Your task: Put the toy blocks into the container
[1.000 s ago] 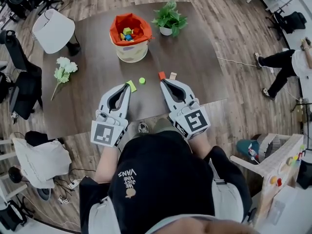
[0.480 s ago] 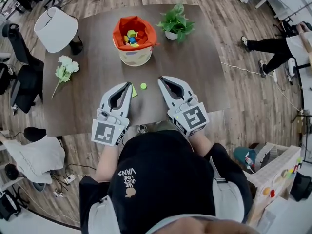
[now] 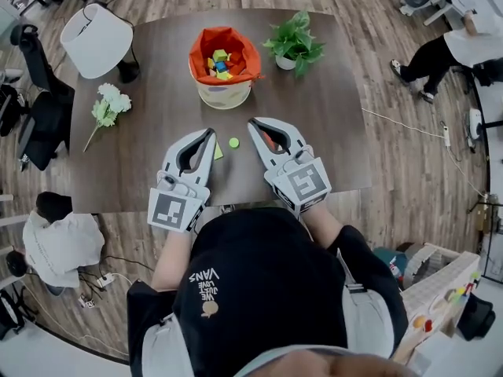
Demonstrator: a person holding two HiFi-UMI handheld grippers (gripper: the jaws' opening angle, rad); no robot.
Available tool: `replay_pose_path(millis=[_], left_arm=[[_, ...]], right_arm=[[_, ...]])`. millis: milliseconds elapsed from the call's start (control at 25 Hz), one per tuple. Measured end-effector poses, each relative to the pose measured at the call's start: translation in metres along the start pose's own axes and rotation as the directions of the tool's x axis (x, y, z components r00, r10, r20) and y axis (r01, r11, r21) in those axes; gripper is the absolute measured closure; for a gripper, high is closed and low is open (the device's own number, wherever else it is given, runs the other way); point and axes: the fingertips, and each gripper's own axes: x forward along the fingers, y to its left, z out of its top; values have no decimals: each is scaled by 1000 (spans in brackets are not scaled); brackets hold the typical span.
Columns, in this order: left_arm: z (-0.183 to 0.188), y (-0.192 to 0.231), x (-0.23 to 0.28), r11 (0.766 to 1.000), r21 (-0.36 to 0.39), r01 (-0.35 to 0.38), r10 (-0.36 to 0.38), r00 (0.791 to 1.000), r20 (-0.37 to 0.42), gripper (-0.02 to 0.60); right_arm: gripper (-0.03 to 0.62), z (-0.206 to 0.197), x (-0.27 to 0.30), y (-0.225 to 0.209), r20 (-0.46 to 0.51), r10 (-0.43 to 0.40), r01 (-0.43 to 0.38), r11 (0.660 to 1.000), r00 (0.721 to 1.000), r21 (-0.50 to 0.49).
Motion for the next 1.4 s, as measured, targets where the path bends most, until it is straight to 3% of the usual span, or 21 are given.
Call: replay_pose_path(millis=[280,840,1000,1120,1240,1400], left_arm=[[0,4,2,1000,0,-20,20,1000,2,569],[0,6,2,999,2,-32,32,999,-7,569],[-2,7,2,999,2,-38,38,999,-9,569],[-2,8,0,999,-5,-47,47,999,-13,569],[-2,9,-1,999,-1,-49,49,999,-12,569],[-2,10,-2,999,2,-51,51,999,-14,569]], right_arm=[[577,-12,16,1,-30,39,-40,999,999,-7],[576,-73,43,9,-170,113,-109,994,979,31],[574,-99,50,14,-248,143,-139,990,958,35],[450,-116,54,20,-306,170,-166,985,937,42],[445,-132,59,23,-349,185,-186,982,919,32],[397,-161,62,29,-437,220,-227,973,872,37]])
